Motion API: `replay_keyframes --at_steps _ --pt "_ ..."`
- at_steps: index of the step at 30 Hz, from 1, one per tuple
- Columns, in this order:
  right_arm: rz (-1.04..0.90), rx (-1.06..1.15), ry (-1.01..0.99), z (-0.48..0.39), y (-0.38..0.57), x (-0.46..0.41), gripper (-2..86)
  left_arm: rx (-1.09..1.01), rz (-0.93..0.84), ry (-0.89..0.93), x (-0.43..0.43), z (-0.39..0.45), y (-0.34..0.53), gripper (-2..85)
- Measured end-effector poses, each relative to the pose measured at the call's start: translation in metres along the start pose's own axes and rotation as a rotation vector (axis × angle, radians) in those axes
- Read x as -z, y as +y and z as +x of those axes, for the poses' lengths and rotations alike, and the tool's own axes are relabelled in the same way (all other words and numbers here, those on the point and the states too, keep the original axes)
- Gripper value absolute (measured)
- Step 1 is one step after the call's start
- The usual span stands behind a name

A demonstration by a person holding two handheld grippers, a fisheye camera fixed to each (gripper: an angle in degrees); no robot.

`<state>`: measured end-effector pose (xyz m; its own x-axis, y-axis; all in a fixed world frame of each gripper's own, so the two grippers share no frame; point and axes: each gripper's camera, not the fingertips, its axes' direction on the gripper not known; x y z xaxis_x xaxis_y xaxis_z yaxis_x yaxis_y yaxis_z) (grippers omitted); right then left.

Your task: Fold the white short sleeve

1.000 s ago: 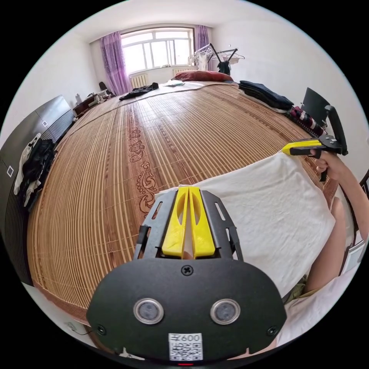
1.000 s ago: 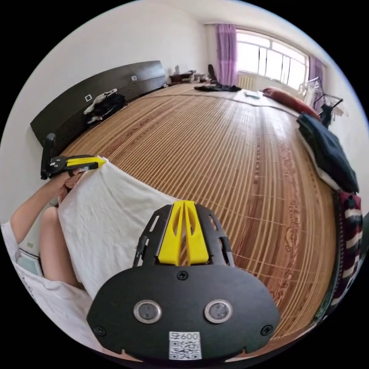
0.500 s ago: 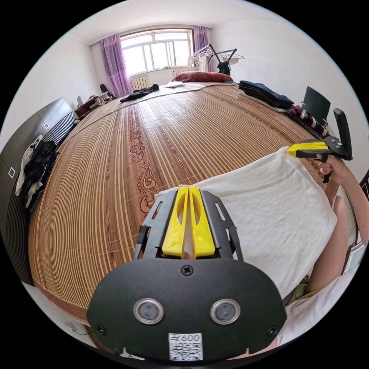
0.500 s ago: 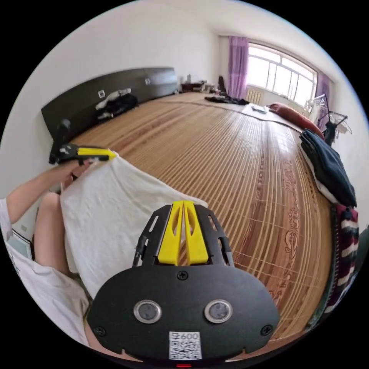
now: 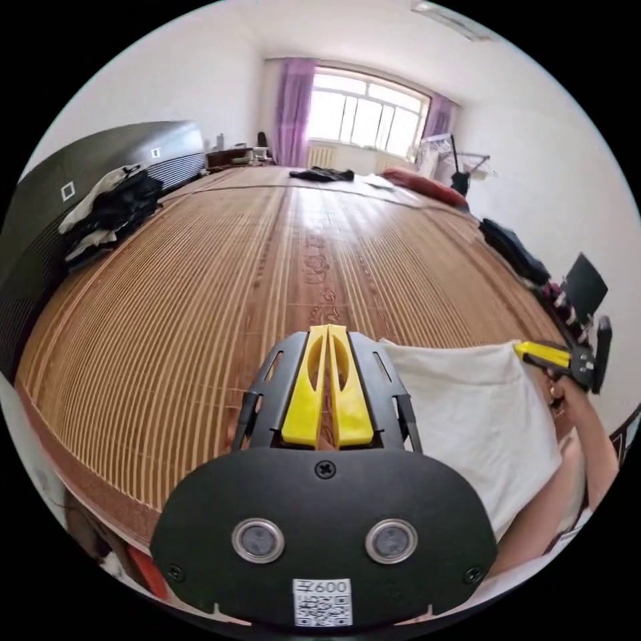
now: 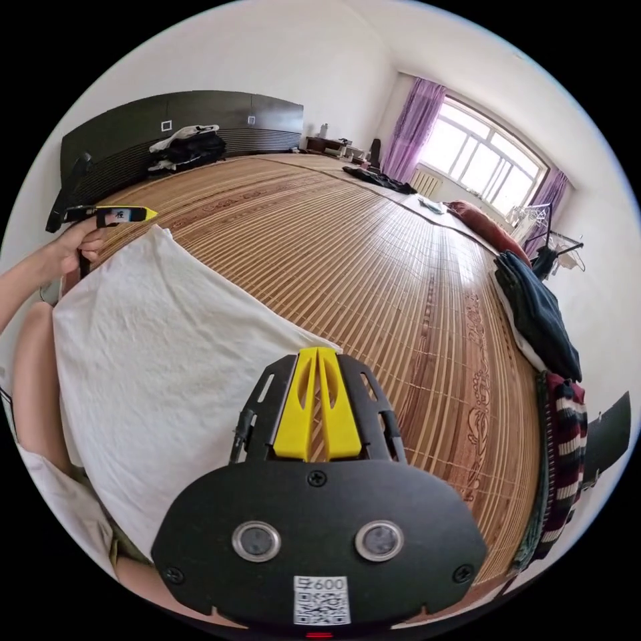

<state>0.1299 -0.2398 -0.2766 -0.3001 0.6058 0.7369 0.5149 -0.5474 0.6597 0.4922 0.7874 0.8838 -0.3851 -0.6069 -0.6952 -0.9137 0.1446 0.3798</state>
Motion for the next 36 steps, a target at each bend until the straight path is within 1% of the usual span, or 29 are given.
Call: replay_keyframes --at_steps 2,4,5,7,8,9,11,13,14,16,17,18,19,20,22,23,24,25,26,27,28,29,30,31,33,34,35,36 --pt "0.001 -0.021 -0.033 0.0 0.0 0.0 -0.8 -0.034 0.007 0.055 0.008 -0.008 -0.009 0.6" --pt "0.014 -0.02 -0.029 -0.005 0.002 0.001 -0.8 -0.095 0.031 0.181 0.017 -0.003 -0.02 0.6" --pt "0.018 -0.012 -0.016 -0.011 0.003 0.002 -0.8 -0.114 -0.004 0.298 0.015 0.003 -0.03 0.6" --pt "0.016 0.013 0.015 -0.022 0.002 0.001 -0.8 -0.217 -0.168 0.5 -0.004 0.042 -0.053 0.6" --pt "0.016 0.027 0.029 -0.029 0.002 0.001 -0.8 -0.254 -0.206 0.531 -0.009 0.057 -0.057 0.6" --pt "0.015 0.032 0.035 -0.031 0.002 0.001 -0.8 -0.334 -0.264 0.59 -0.018 0.089 -0.062 0.6" --pt "0.015 0.028 0.028 -0.034 0.001 0.002 -0.8 -0.409 -0.325 0.649 -0.032 0.135 -0.068 0.6" --pt "0.014 0.006 -0.008 -0.028 0.0 0.003 -0.8 -0.367 -0.416 0.644 -0.058 0.19 -0.077 0.5" --pt "0.013 -0.018 -0.043 -0.021 -0.001 0.003 -0.8 -0.348 -0.445 0.652 -0.065 0.203 -0.078 0.5" --pt "0.011 -0.054 -0.092 -0.011 -0.001 0.003 -0.8 -0.227 -0.539 0.726 -0.084 0.238 -0.074 0.3" --pt "0.01 -0.065 -0.109 -0.008 -0.002 0.003 -0.8 -0.087 -0.629 0.794 -0.096 0.256 -0.06 0.2" --pt "0.01 -0.065 -0.109 -0.008 -0.002 0.003 -0.7 -0.055 -0.679 0.92 -0.097 0.281 -0.039 0.1" --pt "0.009 -0.057 -0.098 -0.011 -0.003 0.003 -0.7 -0.049 -0.722 0.941 -0.092 0.302 -0.017 0.1" --pt "0.008 -0.045 -0.082 -0.015 -0.004 0.003 -0.5 -0.052 -0.725 0.914 -0.087 0.31 -0.005 0.1" --pt "0.008 -0.03 -0.064 -0.019 -0.006 0.004 -0.3 -0.092 -0.689 0.852 -0.067 0.326 0.031 0.1" --pt "0.006 -0.025 -0.062 -0.019 -0.008 0.004 -0.4 -0.084 -0.643 0.79 -0.056 0.328 0.058 0.1" --pt "0.006 -0.026 -0.064 -0.018 -0.008 0.004 -0.5 -0.057 -0.556 0.795 -0.044 0.327 0.087 0.1" --pt "0.006 -0.035 -0.075 -0.015 -0.009 0.004 -0.7 0.025 -0.416 0.846 -0.03 0.317 0.117 0.1" --pt "0.004 -0.043 -0.087 -0.012 -0.011 0.004 -0.7 0.058 -0.363 0.874 -0.025 0.313 0.132 0.1" --pt "0.004 -0.047 -0.093 -0.01 -0.011 0.004 -0.8 0.047 -0.282 0.913 -0.016 0.315 0.158 0.1" --pt "0.003 -0.054 -0.104 -0.006 -0.013 0.004 -0.8 0.006 -0.24 0.913 -0.009 0.319 0.169 0.2" --pt "0.004 -0.058 -0.11 -0.004 -0.014 0.004 -0.8 -0.111 -0.162 0.853 0.008 0.332 0.191 0.2" --pt "0.004 -0.058 -0.11 -0.002 -0.015 0.005 -0.8 -0.249 -0.118 0.735 0.024 0.354 0.214 0.3" --pt "0.002 -0.058 -0.107 -0.001 -0.017 0.005 -0.8 -0.36 -0.161 0.634 0.028 0.379 0.238 0.3" --pt "0.002 -0.05 -0.094 -0.001 -0.02 0.005 -0.8 -0.414 -0.184 0.569 0.037 0.397 0.27 0.3" --pt "0.003 -0.043 -0.082 -0.001 -0.022 0.006 -0.8 -0.421 -0.134 0.559 0.046 0.398 0.281 0.3" --pt "0.003 -0.033 -0.067 -0.002 -0.024 0.006 -0.8 -0.466 0.033 0.54 0.076 0.398 0.301 0.3" --pt "0.003 -0.027 -0.06 -0.002 -0.025 0.006 -0.8 -0.489 0.203 0.467 0.106 0.396 0.318 0.3"
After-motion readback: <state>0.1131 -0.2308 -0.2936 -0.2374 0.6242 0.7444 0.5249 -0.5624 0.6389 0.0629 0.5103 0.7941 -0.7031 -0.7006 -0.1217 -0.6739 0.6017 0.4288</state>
